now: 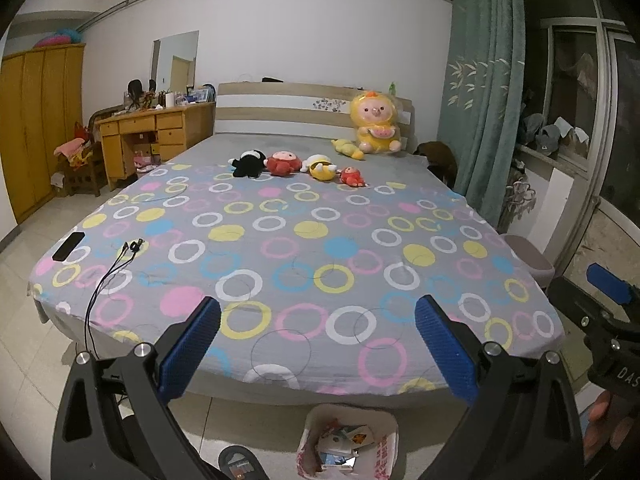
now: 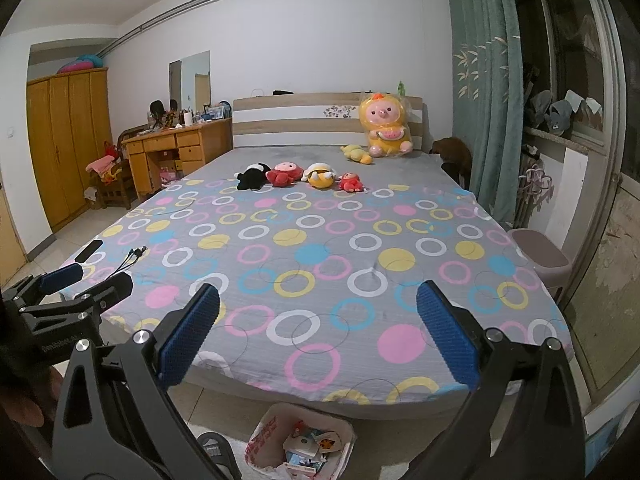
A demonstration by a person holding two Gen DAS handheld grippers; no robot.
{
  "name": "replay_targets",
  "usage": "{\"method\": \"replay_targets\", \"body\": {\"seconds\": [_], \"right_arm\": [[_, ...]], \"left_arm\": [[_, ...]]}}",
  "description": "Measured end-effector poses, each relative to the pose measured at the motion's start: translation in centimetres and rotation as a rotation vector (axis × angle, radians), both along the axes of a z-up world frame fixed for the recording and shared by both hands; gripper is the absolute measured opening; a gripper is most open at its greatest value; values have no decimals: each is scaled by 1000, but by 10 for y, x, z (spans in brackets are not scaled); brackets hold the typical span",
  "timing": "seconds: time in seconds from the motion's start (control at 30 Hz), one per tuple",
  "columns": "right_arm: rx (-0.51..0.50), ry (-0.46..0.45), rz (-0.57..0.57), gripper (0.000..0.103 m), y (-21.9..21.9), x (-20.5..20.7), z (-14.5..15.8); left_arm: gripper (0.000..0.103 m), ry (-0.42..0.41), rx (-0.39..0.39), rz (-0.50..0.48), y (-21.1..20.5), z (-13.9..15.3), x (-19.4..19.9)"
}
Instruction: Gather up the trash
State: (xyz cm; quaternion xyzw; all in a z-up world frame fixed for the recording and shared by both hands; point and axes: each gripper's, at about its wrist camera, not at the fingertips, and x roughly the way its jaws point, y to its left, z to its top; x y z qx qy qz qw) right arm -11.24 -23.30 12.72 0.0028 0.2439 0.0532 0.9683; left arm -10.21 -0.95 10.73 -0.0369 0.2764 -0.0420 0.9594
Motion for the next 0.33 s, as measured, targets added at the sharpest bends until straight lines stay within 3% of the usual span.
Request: {"method": "replay_targets", "body": {"seconds": [0.17, 0.33], "right_arm": [[-3, 0, 0, 96, -1, 0, 0], [0, 0, 2, 96, -1, 1, -1]], "left_arm": [[95, 15, -28, -8, 3, -3, 0], [95, 13, 17, 24, 3, -6, -1]]}}
